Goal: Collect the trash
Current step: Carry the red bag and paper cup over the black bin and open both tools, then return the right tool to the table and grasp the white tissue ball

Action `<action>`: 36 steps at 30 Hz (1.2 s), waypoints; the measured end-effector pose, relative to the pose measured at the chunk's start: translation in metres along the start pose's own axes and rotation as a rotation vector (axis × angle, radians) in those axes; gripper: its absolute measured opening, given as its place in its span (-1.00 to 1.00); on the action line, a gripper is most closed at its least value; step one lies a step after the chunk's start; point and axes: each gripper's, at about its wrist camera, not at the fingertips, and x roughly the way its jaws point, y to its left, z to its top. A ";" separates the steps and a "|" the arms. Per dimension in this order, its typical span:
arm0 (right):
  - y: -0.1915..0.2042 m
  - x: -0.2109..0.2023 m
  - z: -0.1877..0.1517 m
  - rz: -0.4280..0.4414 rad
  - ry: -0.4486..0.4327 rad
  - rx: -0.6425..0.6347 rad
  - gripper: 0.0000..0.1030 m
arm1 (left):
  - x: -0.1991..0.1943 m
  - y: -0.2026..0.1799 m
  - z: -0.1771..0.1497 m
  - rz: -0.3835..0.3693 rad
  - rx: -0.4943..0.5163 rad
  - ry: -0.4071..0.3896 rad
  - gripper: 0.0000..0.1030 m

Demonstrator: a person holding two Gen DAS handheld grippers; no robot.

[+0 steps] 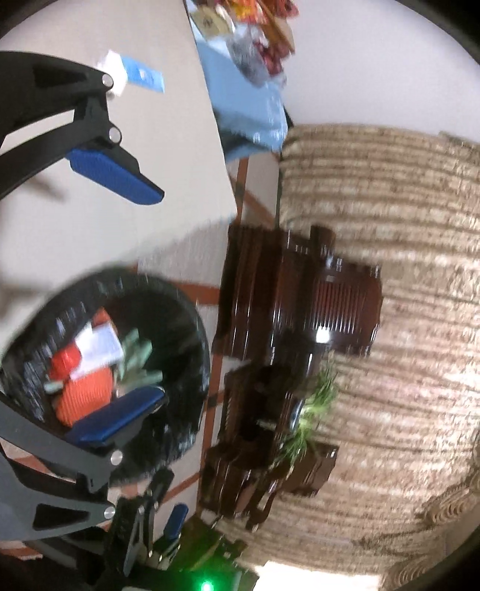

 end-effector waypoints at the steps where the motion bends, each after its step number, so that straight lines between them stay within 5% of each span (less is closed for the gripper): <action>1: 0.007 -0.001 0.001 0.016 0.001 -0.002 0.85 | -0.009 0.010 -0.003 0.026 -0.008 -0.004 0.88; 19: 0.199 0.012 0.006 0.301 0.034 -0.196 0.86 | -0.108 0.191 -0.072 0.435 -0.202 0.005 0.88; 36: 0.359 0.065 -0.011 0.421 0.087 -0.297 0.86 | -0.097 0.286 -0.111 0.522 -0.287 0.060 0.87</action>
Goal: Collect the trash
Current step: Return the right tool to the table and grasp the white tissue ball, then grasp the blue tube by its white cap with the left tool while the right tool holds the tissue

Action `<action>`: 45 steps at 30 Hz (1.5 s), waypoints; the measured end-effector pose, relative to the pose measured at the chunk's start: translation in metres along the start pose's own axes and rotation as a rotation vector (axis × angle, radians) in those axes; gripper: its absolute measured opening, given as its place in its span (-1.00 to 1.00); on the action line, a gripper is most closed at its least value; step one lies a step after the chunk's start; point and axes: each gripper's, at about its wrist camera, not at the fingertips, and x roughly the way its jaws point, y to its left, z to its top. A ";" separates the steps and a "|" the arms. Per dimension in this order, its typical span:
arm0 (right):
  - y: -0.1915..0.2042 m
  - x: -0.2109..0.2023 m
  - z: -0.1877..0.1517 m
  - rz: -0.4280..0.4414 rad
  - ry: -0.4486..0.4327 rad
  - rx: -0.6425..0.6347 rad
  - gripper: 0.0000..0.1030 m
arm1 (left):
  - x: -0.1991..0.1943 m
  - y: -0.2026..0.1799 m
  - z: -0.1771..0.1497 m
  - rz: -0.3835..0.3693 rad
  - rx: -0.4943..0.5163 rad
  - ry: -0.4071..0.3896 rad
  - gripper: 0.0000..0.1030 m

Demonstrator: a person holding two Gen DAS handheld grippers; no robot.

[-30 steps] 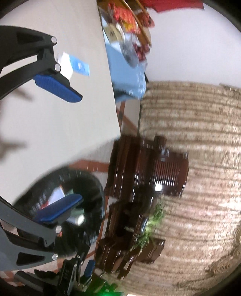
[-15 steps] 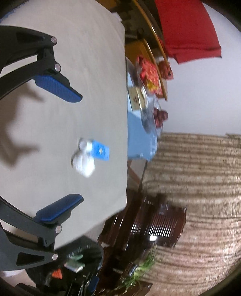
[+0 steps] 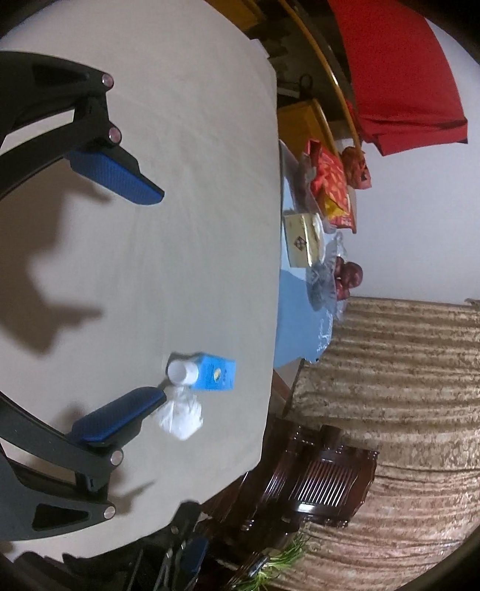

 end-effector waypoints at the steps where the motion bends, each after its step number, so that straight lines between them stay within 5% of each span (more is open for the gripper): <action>1: 0.007 0.009 0.001 0.006 0.011 -0.007 0.86 | 0.004 0.004 0.001 0.002 -0.003 0.005 0.87; 16: 0.054 0.090 0.006 0.029 0.107 -0.068 0.85 | 0.033 0.039 0.001 0.031 -0.024 0.022 0.86; 20: 0.058 0.101 0.005 0.066 0.143 -0.074 0.34 | 0.037 0.043 -0.001 0.029 -0.029 0.028 0.85; 27: 0.059 0.102 0.000 0.157 0.185 -0.076 -0.26 | 0.040 0.033 0.002 0.006 -0.023 0.032 0.80; 45: -0.023 0.079 0.015 0.042 0.123 0.015 -0.31 | 0.084 -0.039 0.024 -0.097 0.054 0.074 0.53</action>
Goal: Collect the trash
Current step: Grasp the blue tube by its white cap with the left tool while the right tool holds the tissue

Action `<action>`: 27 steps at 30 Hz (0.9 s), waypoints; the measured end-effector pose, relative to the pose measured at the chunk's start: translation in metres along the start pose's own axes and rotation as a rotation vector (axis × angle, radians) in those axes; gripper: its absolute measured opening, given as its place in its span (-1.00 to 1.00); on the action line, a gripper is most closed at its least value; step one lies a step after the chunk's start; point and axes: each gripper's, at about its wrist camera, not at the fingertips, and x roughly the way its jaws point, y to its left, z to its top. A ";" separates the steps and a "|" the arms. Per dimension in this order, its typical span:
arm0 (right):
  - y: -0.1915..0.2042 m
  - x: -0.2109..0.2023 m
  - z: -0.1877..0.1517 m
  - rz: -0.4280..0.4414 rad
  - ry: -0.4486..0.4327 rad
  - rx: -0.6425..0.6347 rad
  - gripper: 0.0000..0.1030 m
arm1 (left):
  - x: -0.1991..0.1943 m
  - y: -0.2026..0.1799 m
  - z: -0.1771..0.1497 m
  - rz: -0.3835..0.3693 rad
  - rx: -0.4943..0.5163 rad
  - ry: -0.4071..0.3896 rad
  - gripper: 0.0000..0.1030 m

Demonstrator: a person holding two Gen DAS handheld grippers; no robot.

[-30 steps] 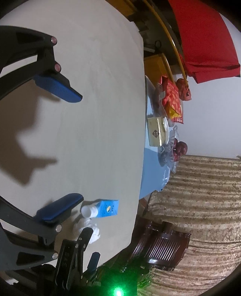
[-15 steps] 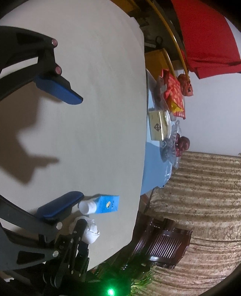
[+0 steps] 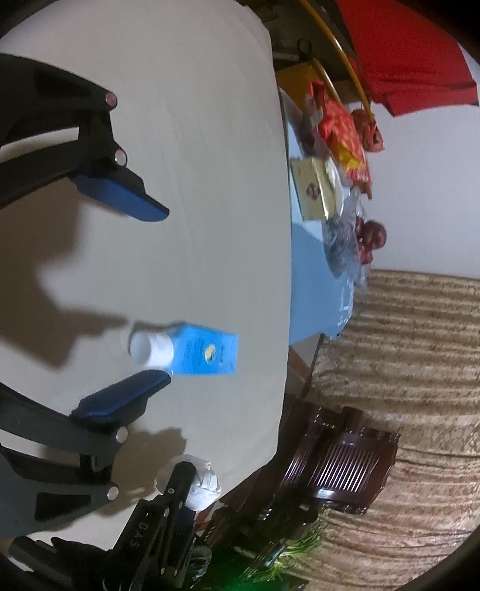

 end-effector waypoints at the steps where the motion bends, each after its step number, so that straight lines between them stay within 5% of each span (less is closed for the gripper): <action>1: -0.003 0.001 0.000 -0.002 0.002 0.006 -0.31 | 0.005 -0.005 0.001 -0.007 0.006 0.008 0.51; 8: -0.014 0.008 -0.004 -0.001 0.015 0.024 -0.31 | 0.037 -0.024 0.005 -0.023 0.030 0.079 0.22; 17: -0.019 0.009 -0.007 0.009 0.020 0.033 -0.30 | 0.061 -0.037 -0.002 -0.013 0.046 0.157 0.17; 21: -0.019 0.009 -0.006 0.010 0.021 0.033 -0.30 | 0.062 -0.038 -0.001 -0.029 0.037 0.159 -0.41; 27: -0.016 0.001 -0.006 0.015 0.009 0.027 -0.30 | 0.047 -0.035 0.001 -0.047 0.015 0.129 -0.42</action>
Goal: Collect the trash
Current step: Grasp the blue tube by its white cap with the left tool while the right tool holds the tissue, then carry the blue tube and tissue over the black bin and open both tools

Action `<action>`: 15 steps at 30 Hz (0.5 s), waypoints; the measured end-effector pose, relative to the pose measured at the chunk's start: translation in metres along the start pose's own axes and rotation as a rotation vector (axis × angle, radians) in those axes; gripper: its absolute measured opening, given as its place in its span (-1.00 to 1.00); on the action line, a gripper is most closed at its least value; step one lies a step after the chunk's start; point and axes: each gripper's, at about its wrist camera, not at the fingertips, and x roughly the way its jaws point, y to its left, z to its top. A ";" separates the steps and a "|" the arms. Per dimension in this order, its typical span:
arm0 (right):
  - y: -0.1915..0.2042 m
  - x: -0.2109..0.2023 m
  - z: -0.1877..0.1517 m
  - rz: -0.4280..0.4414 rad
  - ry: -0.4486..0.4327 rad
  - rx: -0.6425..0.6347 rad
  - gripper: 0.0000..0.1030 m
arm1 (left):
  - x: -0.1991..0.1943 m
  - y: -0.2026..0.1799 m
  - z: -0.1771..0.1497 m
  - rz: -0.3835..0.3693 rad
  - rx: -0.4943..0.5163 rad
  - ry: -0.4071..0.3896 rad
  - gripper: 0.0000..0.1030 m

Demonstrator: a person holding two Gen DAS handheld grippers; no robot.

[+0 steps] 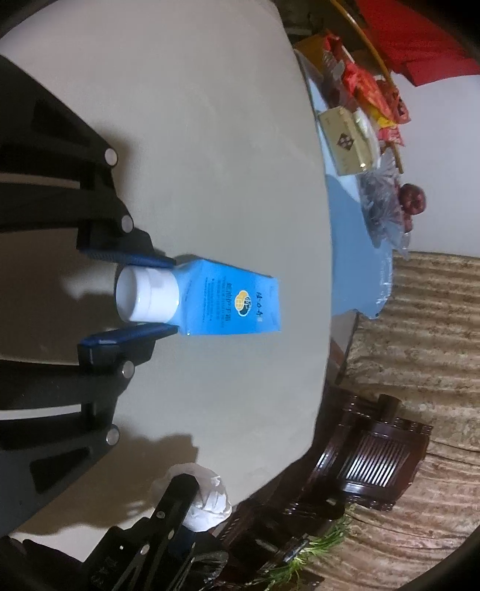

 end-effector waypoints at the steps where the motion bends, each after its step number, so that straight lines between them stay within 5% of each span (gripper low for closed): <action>1: 0.001 -0.003 0.000 0.000 -0.003 -0.003 -0.30 | -0.006 0.000 0.000 0.000 -0.001 -0.012 -0.42; 15: 0.011 -0.051 0.008 0.019 -0.050 0.000 -0.30 | -0.072 -0.005 0.004 0.067 -0.007 -0.092 -0.43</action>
